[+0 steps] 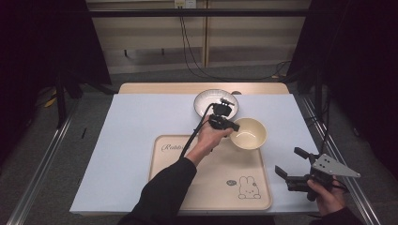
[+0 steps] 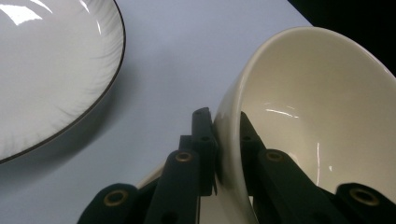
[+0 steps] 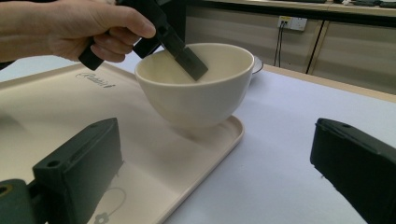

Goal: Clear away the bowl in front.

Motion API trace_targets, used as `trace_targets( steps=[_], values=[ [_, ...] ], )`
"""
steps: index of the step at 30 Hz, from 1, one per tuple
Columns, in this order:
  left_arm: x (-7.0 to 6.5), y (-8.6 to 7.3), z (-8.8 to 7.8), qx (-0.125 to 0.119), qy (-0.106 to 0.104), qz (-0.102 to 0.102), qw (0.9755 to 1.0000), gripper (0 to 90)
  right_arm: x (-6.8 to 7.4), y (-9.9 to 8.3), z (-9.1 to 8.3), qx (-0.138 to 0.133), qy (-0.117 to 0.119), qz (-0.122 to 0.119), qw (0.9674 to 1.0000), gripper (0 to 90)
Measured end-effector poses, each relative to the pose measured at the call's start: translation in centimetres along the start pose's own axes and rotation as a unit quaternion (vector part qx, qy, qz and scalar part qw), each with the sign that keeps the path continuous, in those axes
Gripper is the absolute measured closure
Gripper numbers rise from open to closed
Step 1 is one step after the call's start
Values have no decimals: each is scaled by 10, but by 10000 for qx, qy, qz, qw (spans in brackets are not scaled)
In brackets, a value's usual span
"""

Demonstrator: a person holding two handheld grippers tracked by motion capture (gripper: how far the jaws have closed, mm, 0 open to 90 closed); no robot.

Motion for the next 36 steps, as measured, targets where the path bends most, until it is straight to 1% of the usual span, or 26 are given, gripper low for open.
trace_targets(
  steps=[2,4,7,8,9,11,12,13,14,15,16,17,20,22,25,26,28,29,33,34,35,36],
  values=[
    [1,-2,2,10,6,-9,10000,833,0,0,0,1,-5,-2,10000,17],
    [2,-5,4,78,34,36,10000,833,0,0,0,-1,-4,-12,10000,17],
    [2,-7,5,85,15,43,10000,833,1,0,0,12,15,-3,10000,17],
    [4,-9,5,180,-7,120,9998,833,0,0,0,5,12,-14,10000,17],
    [4,-9,5,180,-7,120,9998,833,0,0,0,6,9,-9,10000,17],
    [5,-11,7,142,65,83,9998,833,0,0,0,2,10,-18,10000,17],
    [5,-12,8,172,37,60,9998,833,1,0,0,10,13,-5,10000,17],
    [5,-12,8,172,37,60,9998,833,1,0,0,14,17,-7,10000,17],
    [4,-14,10,173,62,13,9998,833,1,0,0,14,14,-13,10000,17],
    [4,-14,10,173,62,13,9998,833,1,0,0,14,14,-13,10000,17],
    [5,-16,10,232,78,81,9997,833,1,0,0,11,17,-4,10000,17],
    [4,-16,12,193,81,-17,9998,832,1,0,0,17,15,-10,10000,17],
    [5,-17,12,209,76,-8,9998,833,1,0,0,7,4,-10,10000,17],
    [6,-17,13,225,66,-68,9997,832,2,-1,0,30,34,22,10000,17],
    [6,-17,13,228,87,-73,9997,832,1,-1,0,28,33,15,10000,17],
    [6,-17,14,202,128,-43,9997,833,1,-1,0,27,28,11,10000,17],
    [6,-17,14,170,164,-59,9997,833,1,-1,0,30,36,13,10000,17],
    [7,-17,14,196,154,-56,9997,832,2,-1,0,30,30,13,10000,17],
    [5,-16,15,168,136,-36,9998,828,2,-1,0,29,32,22,10000,17],
    [5,-16,15,158,100,-6,9998,825,2,0,0,29,30,18,10000,17],
    [5,-16,15,133,100,-29,9999,821,2,0,0,31,39,29,10000,17],
    [5,-16,16,91,92,-78,9999,815,1,0,0,16,40,-24,10000,18]
  ],
)
Point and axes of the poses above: each handheld gripper's, and its own axes: z roughly forward along the jaws, y roughly out of its top, x roughly to its left, the point moved 7 cm from there along z, roughly forward along the jaws, and after that the axes turned 15 degrees about -x, right-handed, at the moved point
